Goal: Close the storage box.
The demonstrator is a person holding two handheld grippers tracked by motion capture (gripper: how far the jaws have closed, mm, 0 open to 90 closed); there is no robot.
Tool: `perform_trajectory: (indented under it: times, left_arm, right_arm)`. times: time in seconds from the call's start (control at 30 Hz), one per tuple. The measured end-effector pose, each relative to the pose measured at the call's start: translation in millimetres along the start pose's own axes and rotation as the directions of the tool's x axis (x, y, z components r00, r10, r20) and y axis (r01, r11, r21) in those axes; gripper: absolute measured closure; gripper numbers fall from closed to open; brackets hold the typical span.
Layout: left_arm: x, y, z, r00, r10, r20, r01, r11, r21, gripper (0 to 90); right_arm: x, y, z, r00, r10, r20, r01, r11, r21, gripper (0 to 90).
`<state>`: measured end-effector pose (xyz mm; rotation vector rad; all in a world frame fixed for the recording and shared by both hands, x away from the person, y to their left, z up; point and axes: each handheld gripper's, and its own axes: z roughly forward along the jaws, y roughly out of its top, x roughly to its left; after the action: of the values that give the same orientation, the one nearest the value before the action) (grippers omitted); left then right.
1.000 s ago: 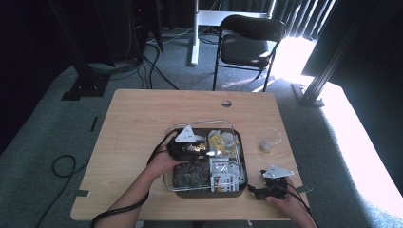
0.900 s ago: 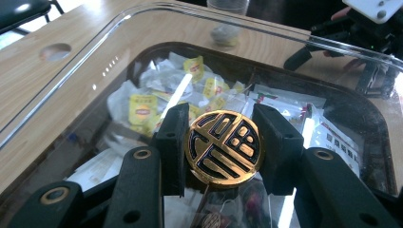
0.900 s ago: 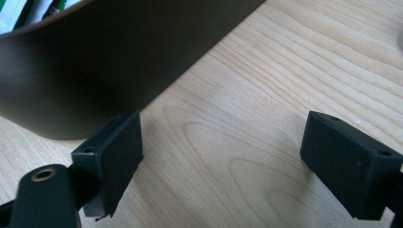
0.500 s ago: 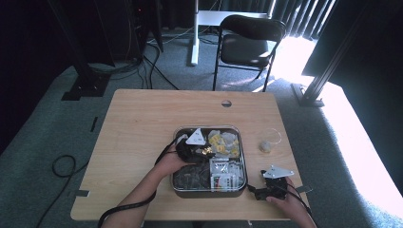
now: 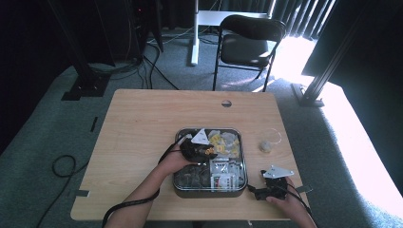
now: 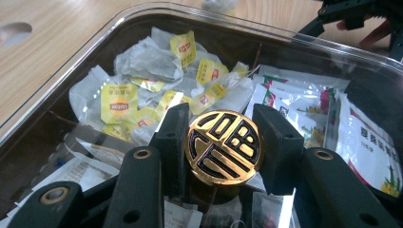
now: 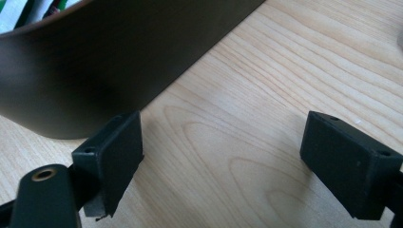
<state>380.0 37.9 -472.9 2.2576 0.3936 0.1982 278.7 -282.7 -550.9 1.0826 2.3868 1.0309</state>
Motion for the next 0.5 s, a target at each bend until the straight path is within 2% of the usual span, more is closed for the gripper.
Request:
perform_trajectory:
  times: [0.07, 0.33, 0.5]
  left_arm:
    - [-0.6, 0.9, 1.9, 0.9999, 0.009, -0.005, -0.009, 0.9997, 0.022, 59.1]
    - [-2.3, 0.6, 2.9, 0.9999, -0.009, -0.014, 0.009, 0.9998, 0.016, 59.1]
    - [-2.1, -3.8, 4.2, 0.9996, -0.029, -0.002, 0.029, 0.9995, 0.007, 59.0]
  right_arm:
    - [0.1, 0.0, 0.0, 1.0000, 0.000, 0.000, 0.000, 1.000, 0.000, 13.6]
    - [0.1, 0.0, 0.0, 1.0000, 0.000, 0.000, 0.000, 1.000, 0.000, 13.7]
    - [0.2, -0.1, -0.1, 1.0000, 0.000, 0.001, 0.000, 1.000, 0.000, 13.7]
